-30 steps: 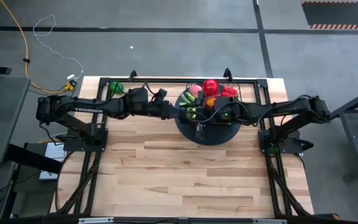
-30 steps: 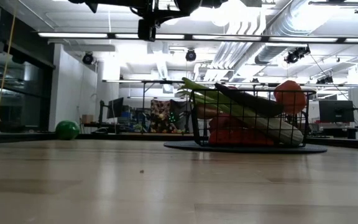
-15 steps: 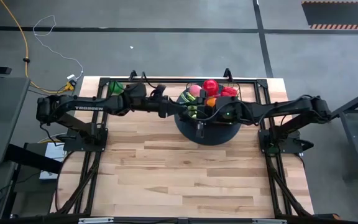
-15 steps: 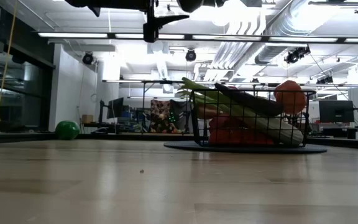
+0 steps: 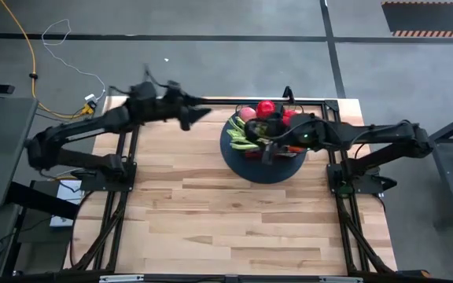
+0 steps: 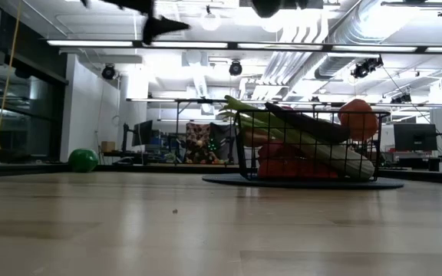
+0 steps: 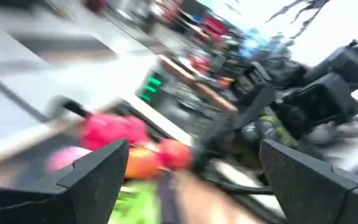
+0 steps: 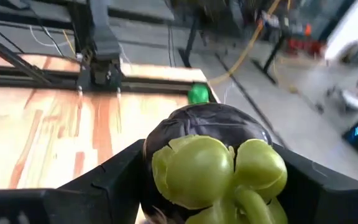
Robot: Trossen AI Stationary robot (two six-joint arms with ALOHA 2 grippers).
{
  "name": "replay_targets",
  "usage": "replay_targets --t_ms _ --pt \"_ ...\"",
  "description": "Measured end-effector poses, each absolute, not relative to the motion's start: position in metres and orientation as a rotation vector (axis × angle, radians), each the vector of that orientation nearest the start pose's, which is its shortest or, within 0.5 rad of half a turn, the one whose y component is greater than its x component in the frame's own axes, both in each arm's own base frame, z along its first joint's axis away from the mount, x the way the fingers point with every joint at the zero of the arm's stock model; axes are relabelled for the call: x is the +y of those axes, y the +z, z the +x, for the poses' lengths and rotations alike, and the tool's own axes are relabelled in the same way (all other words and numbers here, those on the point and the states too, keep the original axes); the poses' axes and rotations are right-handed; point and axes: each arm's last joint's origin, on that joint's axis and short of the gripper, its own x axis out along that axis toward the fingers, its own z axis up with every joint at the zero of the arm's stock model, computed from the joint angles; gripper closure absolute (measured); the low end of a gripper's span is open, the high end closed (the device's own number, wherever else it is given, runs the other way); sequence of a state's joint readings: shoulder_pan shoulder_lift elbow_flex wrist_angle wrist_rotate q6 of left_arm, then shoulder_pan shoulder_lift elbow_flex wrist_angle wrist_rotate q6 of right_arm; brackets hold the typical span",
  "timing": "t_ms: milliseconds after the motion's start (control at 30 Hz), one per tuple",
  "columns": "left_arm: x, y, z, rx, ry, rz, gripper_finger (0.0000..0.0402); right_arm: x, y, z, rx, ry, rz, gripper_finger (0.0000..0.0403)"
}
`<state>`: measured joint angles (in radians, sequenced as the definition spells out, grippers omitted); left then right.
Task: Build produce basket
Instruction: Put the mangosteen into the black wire basket
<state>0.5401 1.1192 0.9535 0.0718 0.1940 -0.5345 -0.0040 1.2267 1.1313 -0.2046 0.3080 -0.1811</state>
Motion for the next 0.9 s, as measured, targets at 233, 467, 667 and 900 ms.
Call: replay_targets --t_ms 233,467,667,900 --pt "0.088 0.378 0.159 -0.085 0.544 -0.284 0.005 -0.021 0.37 0.231 0.392 -0.323 -0.051 0.0145" --pt "0.057 0.341 0.127 -0.138 0.577 -0.293 0.005 -0.021 0.375 0.207 0.342 -0.331 0.062 0.0145" --pt "0.045 0.314 0.123 -0.203 0.532 -0.307 0.005 -0.017 0.327 0.199 0.155 -0.309 0.218 0.0145" --pt "0.039 0.307 0.132 -0.098 0.435 -0.069 0.0051 -0.017 0.326 0.189 -0.079 -0.288 0.244 0.0145"
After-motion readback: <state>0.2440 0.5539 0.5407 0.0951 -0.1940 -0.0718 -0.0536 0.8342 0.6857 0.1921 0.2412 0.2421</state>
